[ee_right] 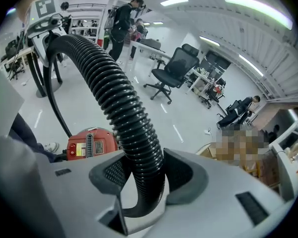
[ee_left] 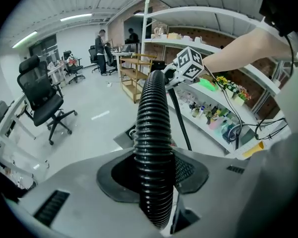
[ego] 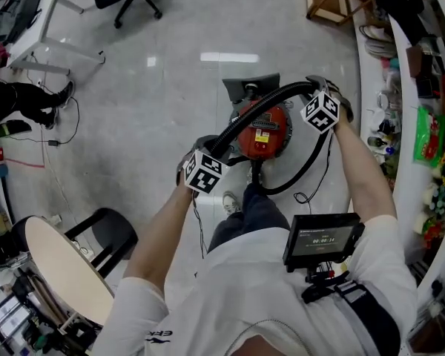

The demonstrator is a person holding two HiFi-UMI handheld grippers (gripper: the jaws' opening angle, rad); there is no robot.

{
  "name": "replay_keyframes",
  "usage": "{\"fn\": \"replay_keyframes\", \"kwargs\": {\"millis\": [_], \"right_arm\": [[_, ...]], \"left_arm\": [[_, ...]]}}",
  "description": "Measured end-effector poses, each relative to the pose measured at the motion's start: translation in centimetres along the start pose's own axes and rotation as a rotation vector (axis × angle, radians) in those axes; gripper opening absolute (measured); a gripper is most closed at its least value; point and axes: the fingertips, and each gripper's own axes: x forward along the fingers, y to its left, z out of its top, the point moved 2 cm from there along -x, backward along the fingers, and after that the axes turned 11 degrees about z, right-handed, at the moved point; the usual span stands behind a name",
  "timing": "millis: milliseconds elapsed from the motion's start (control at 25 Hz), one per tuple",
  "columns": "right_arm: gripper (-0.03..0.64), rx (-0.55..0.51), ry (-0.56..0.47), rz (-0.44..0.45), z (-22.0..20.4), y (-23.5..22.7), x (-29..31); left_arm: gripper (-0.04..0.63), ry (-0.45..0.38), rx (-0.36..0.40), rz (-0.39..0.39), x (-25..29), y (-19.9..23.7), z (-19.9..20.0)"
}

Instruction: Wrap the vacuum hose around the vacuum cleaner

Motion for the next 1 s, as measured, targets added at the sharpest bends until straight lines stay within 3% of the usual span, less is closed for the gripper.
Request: {"fn": "replay_keyframes", "kwargs": {"millis": [360, 640, 1000], "right_arm": [[0.186, -0.052, -0.005, 0.043, 3.2, -3.1, 8.0], [0.186, -0.115, -0.011, 0.075, 7.0, -3.6, 14.4], [0.186, -0.110, 0.003, 0.099, 11.6, -2.7, 22.2]], "left_arm": [[0.146, 0.037, -0.082, 0.029, 3.9, 3.8, -0.1], [0.146, 0.067, -0.177, 0.057, 6.4, 6.2, -2.3], [0.146, 0.101, -0.269, 0.079, 9.1, 9.9, -5.8]]}}
